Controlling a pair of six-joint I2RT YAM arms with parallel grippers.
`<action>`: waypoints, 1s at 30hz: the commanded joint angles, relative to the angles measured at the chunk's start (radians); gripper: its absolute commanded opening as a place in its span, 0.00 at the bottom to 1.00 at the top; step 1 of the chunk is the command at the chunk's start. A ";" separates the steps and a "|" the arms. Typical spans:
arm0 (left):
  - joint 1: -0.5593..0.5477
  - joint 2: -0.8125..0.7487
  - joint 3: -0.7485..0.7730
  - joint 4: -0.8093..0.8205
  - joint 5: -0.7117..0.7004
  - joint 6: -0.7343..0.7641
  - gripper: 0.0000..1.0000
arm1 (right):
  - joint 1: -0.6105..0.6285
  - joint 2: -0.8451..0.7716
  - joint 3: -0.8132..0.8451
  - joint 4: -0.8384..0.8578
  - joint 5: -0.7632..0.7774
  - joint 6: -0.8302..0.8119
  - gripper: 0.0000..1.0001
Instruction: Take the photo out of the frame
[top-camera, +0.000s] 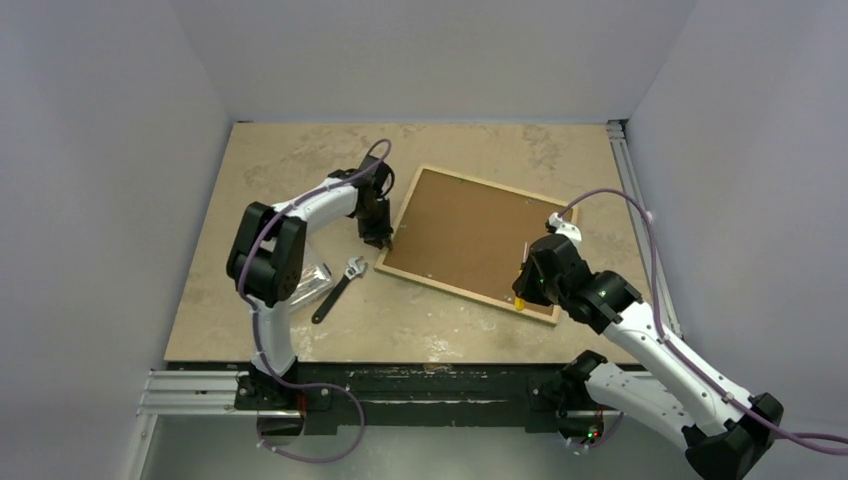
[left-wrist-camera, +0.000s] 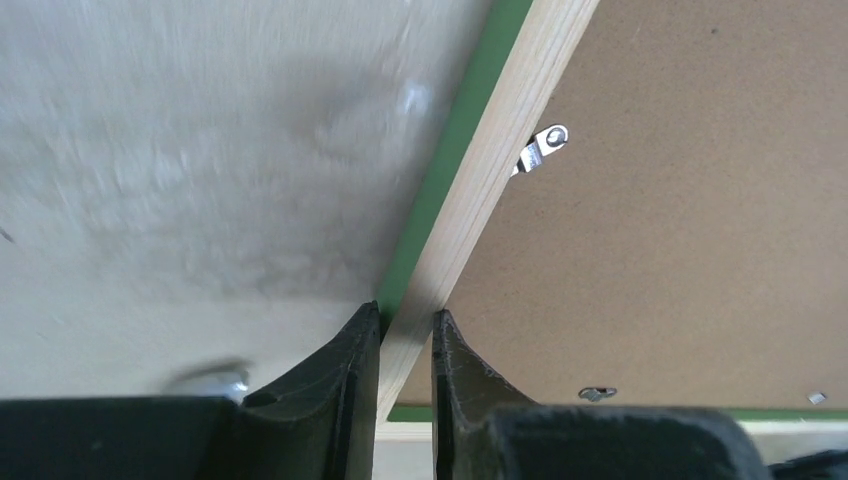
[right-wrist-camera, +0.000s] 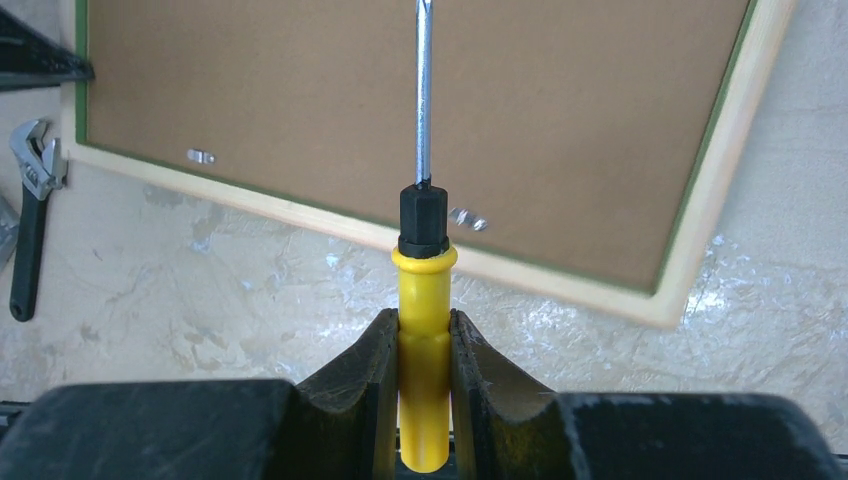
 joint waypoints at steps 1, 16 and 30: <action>-0.003 -0.139 -0.254 0.183 0.137 -0.418 0.00 | 0.000 0.036 -0.007 0.064 -0.011 0.009 0.00; -0.368 -0.308 -0.507 0.515 0.182 -0.790 0.00 | 0.000 0.139 -0.026 0.164 -0.124 -0.056 0.00; -0.125 -0.749 -0.588 0.427 0.526 -0.388 0.72 | 0.135 0.187 -0.127 0.469 -0.393 -0.164 0.00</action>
